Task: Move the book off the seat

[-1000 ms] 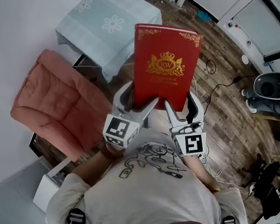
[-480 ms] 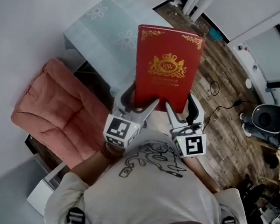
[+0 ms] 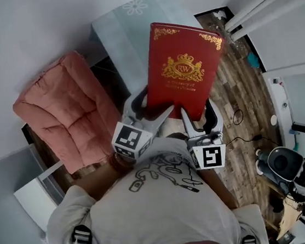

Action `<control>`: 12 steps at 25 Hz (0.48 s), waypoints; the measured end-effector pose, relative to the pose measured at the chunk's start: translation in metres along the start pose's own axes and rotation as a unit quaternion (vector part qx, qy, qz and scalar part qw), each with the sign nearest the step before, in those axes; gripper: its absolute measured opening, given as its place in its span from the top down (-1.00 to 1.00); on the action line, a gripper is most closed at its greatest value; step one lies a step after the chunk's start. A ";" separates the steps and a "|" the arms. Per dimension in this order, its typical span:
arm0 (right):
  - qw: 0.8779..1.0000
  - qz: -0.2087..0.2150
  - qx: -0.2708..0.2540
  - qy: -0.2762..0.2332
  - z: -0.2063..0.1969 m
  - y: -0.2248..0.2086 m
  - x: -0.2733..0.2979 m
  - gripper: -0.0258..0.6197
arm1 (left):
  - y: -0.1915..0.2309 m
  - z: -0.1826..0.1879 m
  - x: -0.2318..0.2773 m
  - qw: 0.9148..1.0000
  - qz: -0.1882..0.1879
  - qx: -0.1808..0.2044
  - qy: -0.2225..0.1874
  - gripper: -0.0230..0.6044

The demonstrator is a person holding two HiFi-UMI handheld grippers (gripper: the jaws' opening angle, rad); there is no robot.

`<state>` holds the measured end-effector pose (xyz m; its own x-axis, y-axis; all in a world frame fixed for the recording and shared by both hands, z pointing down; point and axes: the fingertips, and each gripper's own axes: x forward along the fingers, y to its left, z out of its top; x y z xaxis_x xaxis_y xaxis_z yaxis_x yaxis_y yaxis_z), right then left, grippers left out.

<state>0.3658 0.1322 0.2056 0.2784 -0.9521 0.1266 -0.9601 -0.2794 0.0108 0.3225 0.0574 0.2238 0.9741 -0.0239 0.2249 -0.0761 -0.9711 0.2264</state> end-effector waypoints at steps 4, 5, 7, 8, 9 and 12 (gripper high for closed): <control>0.999 0.051 -0.001 0.000 -0.001 0.019 0.046 -0.01 | 0.045 0.002 -0.010 0.999 0.049 -0.013 -0.008 -0.25; 0.998 0.065 -0.003 0.001 -0.003 0.029 0.066 -0.01 | 0.066 0.000 -0.015 0.998 0.062 -0.018 -0.010 -0.25; 0.996 0.090 -0.003 0.001 -0.004 0.048 0.095 -0.01 | 0.096 -0.002 -0.027 0.996 0.089 -0.028 -0.017 -0.25; 0.995 0.103 -0.003 0.001 -0.003 0.055 0.104 -0.01 | 0.105 -0.002 -0.032 0.994 0.103 -0.033 -0.020 -0.25; 0.993 0.117 -0.006 0.003 -0.003 0.060 0.111 -0.01 | 0.112 -0.002 -0.037 0.992 0.117 -0.037 -0.023 -0.25; 0.987 0.162 -0.014 0.009 -0.002 0.072 0.129 -0.01 | 0.129 -0.001 -0.048 0.986 0.159 -0.049 -0.031 -0.25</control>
<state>0.3328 -0.0104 0.2251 -0.0439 -0.9884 0.1456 -0.9990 0.0434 -0.0065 0.2660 -0.0660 0.2433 0.9088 -0.3403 0.2415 -0.3964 -0.8848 0.2451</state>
